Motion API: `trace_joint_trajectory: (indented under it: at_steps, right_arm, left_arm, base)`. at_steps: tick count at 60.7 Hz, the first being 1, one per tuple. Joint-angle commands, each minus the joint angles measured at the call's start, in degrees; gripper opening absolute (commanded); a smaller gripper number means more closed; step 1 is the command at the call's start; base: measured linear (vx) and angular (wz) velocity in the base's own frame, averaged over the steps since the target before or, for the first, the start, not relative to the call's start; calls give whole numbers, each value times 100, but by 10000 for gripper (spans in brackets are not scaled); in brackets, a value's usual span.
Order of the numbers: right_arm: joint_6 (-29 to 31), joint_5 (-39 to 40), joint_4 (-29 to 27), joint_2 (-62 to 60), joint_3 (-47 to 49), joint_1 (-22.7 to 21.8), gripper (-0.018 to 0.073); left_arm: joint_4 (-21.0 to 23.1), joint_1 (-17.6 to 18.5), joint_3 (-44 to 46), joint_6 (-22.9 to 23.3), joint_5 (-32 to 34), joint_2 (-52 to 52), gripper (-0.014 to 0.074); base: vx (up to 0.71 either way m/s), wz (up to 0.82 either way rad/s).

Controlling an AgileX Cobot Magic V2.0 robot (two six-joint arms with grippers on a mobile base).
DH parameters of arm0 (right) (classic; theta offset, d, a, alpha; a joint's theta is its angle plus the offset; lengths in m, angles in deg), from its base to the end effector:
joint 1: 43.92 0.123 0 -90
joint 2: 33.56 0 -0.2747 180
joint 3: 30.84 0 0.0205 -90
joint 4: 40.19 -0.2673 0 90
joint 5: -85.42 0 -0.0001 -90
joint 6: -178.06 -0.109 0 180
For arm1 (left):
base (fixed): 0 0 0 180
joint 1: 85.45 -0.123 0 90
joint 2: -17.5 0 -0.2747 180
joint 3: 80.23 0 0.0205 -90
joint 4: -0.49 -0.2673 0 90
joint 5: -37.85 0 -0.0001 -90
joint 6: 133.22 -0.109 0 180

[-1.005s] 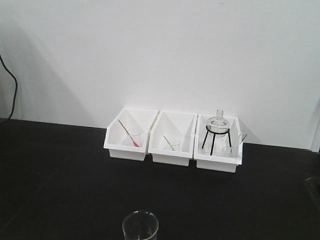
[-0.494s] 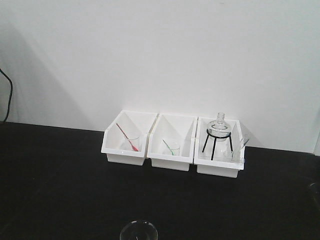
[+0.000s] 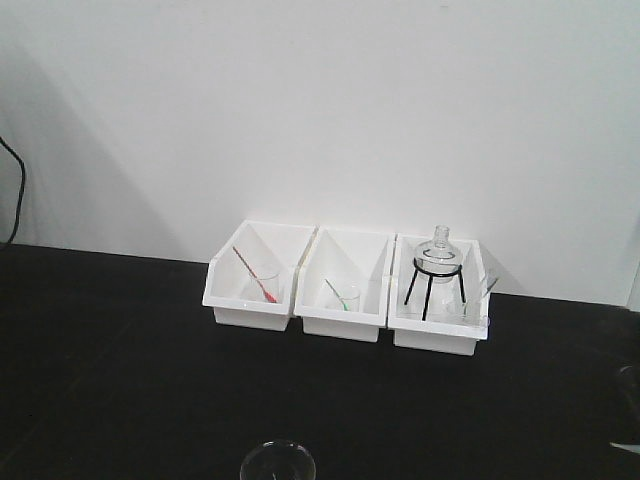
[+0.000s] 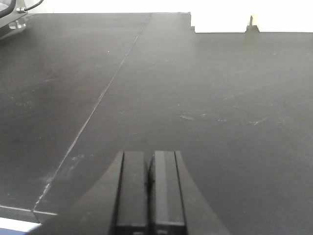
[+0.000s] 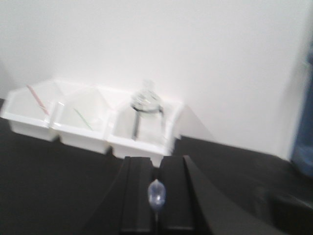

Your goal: Grab transparent chemical and place on left bench

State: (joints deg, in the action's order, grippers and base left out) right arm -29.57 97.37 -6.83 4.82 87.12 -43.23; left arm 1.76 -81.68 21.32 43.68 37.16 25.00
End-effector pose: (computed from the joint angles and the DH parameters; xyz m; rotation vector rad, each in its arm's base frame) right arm 0.1594 0.0143 0.2645 -0.1696 1.5686 0.0289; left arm 0.1014 -0.0067 0.2045 0.0741 1.5104 -0.0273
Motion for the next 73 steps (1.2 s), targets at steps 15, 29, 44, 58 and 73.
trace_joint_trajectory:
  at_steps: [15,29,44,58,73]
  right_arm:
    - [-2047,2950,2031,2170,1498,-15,-4]
    - [-3032,2563,3251,3289,2679,822,-1]
    - [-2898,511,3253,4290,3459,2863,-1]
    - [-2760,443,3299,5088,3728,3453,-1]
    - [-2589,240,3299,5718,3728,3461,84]
  left_arm:
    - [4,10,-93,45,449,-110,-3]
    - [4,10,-93,45,449,-110,-3]
    - [4,10,-93,45,449,-110,-3]
    - [4,10,-93,45,449,-110,-3]
    - [4,10,-93,45,449,-110,-3]
  base:
    - [0,0]
    - [0,0]
    - [0,0]
    - [0,0]
    - [0,0]
